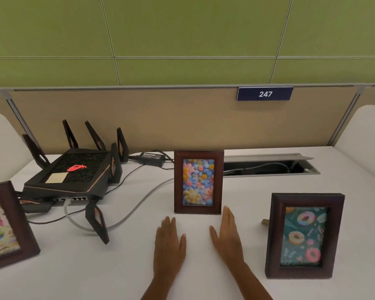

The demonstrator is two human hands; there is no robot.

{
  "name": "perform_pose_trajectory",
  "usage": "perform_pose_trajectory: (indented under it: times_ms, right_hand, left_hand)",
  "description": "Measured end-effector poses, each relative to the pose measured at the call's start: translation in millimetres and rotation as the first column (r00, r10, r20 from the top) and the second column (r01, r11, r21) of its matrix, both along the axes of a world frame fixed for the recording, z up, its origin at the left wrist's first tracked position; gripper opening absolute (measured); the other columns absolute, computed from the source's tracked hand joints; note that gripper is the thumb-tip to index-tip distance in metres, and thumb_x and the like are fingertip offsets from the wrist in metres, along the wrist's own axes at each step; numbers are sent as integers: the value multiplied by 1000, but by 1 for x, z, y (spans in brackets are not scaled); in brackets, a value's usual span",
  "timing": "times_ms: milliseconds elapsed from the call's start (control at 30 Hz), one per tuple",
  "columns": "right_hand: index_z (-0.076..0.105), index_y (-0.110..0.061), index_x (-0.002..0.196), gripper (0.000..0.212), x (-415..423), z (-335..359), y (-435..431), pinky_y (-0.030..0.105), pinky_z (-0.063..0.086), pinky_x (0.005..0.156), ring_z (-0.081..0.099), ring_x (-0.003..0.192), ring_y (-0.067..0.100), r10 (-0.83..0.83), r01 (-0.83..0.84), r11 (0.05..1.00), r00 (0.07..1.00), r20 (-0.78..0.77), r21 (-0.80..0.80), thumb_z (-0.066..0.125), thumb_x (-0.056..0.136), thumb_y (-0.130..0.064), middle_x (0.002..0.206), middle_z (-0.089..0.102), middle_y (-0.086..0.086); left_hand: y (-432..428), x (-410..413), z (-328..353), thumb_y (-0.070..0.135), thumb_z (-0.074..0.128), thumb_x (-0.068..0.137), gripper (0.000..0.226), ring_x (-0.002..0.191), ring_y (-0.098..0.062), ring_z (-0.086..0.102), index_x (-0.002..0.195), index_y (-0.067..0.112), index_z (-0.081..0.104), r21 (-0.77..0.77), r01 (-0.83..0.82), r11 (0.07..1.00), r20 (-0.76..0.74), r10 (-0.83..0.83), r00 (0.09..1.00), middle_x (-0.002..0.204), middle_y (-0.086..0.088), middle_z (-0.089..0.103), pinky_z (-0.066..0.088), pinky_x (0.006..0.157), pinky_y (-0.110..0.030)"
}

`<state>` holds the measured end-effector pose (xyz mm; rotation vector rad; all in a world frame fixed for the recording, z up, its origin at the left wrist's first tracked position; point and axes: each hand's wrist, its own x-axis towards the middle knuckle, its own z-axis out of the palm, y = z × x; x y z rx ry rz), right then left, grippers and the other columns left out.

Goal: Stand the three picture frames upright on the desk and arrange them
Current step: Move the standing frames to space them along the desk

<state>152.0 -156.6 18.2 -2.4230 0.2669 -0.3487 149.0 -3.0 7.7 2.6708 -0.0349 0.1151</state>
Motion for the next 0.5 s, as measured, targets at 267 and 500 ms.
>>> perform_pose_trajectory:
  times_ms: [267, 500]
  right_hand:
    - [48, -3, 125, 70, -58, 0, -3, 27, 48, 93, 54, 119, 26, 65, -81, 988, 990, -126, -130, 3, 92, -44, 125, 60, 16]
    - [69, -7, 99, 74, -101, -3, -17, 25, 35, 96, 65, 102, 24, 162, -183, 919, 983, -89, -350, 2, 94, -38, 102, 73, 7]
  left_hand:
    - [-2, -48, -8, 39, 2, 95, 72, 95, -30, 70, 105, 7, 67, 196, 38, 980, 63, -52, 997, 108, -17, 71, -1, 115, -20]
    - [-9, -77, -7, 38, 1, 96, 77, 95, -31, 70, 99, 5, 71, 222, 54, 974, 33, -63, 997, 107, -17, 72, 7, 114, -22]
